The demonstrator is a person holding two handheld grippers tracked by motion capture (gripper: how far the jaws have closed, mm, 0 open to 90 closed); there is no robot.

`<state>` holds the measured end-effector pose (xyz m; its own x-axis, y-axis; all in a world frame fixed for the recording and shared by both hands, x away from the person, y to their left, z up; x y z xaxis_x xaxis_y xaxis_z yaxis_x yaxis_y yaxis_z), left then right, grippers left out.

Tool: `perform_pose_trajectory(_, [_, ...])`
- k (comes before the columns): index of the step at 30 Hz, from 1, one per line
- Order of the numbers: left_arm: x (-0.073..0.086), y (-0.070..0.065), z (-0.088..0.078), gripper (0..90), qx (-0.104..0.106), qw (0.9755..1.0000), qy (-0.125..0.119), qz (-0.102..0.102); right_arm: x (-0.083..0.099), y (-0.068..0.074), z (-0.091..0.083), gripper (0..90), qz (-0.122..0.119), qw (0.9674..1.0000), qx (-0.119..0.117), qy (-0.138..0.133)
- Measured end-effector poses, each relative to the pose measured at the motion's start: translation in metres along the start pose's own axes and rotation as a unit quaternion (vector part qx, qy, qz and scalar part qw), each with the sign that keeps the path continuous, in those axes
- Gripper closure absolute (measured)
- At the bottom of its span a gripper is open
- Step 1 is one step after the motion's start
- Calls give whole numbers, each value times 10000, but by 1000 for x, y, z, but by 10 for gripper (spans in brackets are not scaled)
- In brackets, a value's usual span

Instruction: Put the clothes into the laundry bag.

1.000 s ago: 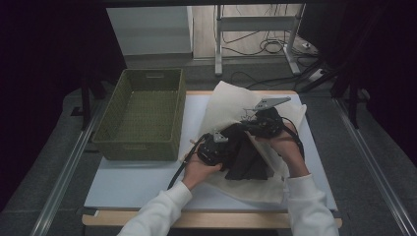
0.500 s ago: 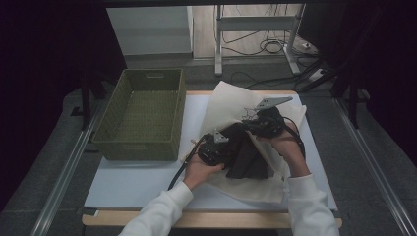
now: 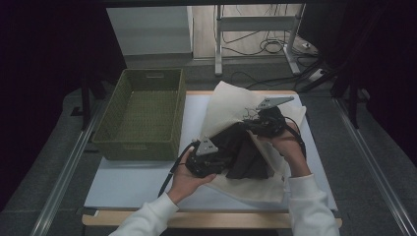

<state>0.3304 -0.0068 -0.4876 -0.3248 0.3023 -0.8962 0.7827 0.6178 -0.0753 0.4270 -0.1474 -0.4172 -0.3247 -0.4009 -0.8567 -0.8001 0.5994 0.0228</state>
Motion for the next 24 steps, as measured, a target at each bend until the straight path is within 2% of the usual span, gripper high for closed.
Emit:
perform_pose_trajectory(1, [1, -3, 2, 713, 32, 10000, 30, 58, 0, 0, 0, 852, -1, 10000, 1, -3])
perform_pose_trajectory(4, [8, -11, 17, 822, 191, 9994, 239, 164, 0, 0, 0, 852, -4, 10000, 4, 0])
perform_pose_trajectory(7, [15, -19, 33, 859, 300, 9983, 416, 280, 0, 0, 0, 852, 0, 10000, 2, -6])
perform_pose_trajectory(10, [20, -23, 49, 868, 367, 9973, 557, 308, 0, -1, 0, 852, 2, 10000, 0, -4])
perform_pose_trajectory(14, [25, -21, 66, 873, 238, 9974, 590, 343, 0, -1, -1, 852, -2, 10000, 7, 6])
perform_pose_trajectory(16, [27, -18, 71, 875, 175, 9976, 612, 263, 1, -1, -1, 852, -3, 10000, 7, 5])
perform_pose_trajectory(24, [30, -6, 83, 895, -103, 9978, 636, 175, 0, 1, -1, 852, -48, 10000, 17, 13])
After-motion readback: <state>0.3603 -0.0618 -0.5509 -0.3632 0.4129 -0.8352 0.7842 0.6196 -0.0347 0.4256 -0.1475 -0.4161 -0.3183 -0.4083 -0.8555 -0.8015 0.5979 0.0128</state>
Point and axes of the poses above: each handheld gripper's, and its own axes: z roughly forward along the jaws, x roughly out of its underside, y roughly to its left, the point moved 6 cm from there along z, roughly forward along the jaws, and after that the axes turned 6 degrees about -y, right-handed, at the moved point
